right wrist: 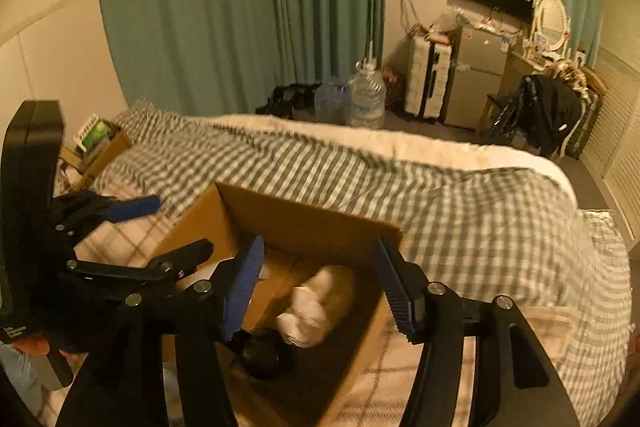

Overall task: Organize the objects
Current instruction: 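Lower the tube into the box with the left gripper while the right releases the cloth inside, then grasp the white sock with the right gripper and lift it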

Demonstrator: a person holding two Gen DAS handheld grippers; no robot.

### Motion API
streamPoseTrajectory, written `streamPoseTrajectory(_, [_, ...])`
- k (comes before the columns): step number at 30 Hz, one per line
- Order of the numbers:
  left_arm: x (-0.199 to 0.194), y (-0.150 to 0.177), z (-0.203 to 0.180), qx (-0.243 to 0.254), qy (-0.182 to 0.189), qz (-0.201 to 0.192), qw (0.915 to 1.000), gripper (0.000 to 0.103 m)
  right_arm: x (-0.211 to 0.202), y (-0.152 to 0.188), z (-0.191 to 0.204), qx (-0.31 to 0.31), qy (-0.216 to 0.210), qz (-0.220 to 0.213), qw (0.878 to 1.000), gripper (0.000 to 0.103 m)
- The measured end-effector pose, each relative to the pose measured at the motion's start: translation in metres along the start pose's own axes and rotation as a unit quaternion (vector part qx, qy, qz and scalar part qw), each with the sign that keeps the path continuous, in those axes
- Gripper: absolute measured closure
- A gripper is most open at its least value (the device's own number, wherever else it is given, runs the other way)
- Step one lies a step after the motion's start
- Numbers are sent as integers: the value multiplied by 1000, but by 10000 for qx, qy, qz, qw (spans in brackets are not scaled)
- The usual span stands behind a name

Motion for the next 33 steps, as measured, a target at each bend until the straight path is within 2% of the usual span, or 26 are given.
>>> streamPoseTrajectory(3, [-32,2,9,-43,15,-73,10000,23,-39,-8,5,-51,130,-146,9998,37])
streamPoseTrajectory(6, [-73,4,21,-140,-22,-240,9996,11,-89,-15,19,-192,297,-371,9987,25])
streamPoseTrajectory(8, [-95,6,30,-218,-96,-369,9990,0,-115,-17,26,-264,382,-496,9977,12])
streamPoseTrajectory(14, [-154,32,45,-330,-180,-614,9974,0,-183,-10,56,-338,380,-816,9954,0])
streamPoseTrajectory(16, [-168,45,48,-356,-246,-682,9967,0,-196,-1,63,-395,416,-868,9946,0])
streamPoseTrajectory(21, [-188,81,50,-370,-456,-748,9955,0,-212,33,83,-665,638,-871,9919,0])
streamPoseTrajectory(28, [-187,140,61,-1020,-493,-611,9917,0,-198,93,105,-703,653,-777,9924,0])
streamPoseTrajectory(33, [-170,175,58,-1125,-706,-407,9903,0,-169,124,117,-531,298,-572,9965,0])
Point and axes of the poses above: each gripper's, at about its wrist camera, not at the fingertips, and x roughly the way its jaws point, z to its left, y to its underside, the point moved 7 cm from there along x, roughly the way its jaws point, and after that the axes turned 6 degrees about -y, right-handed, at the moved point
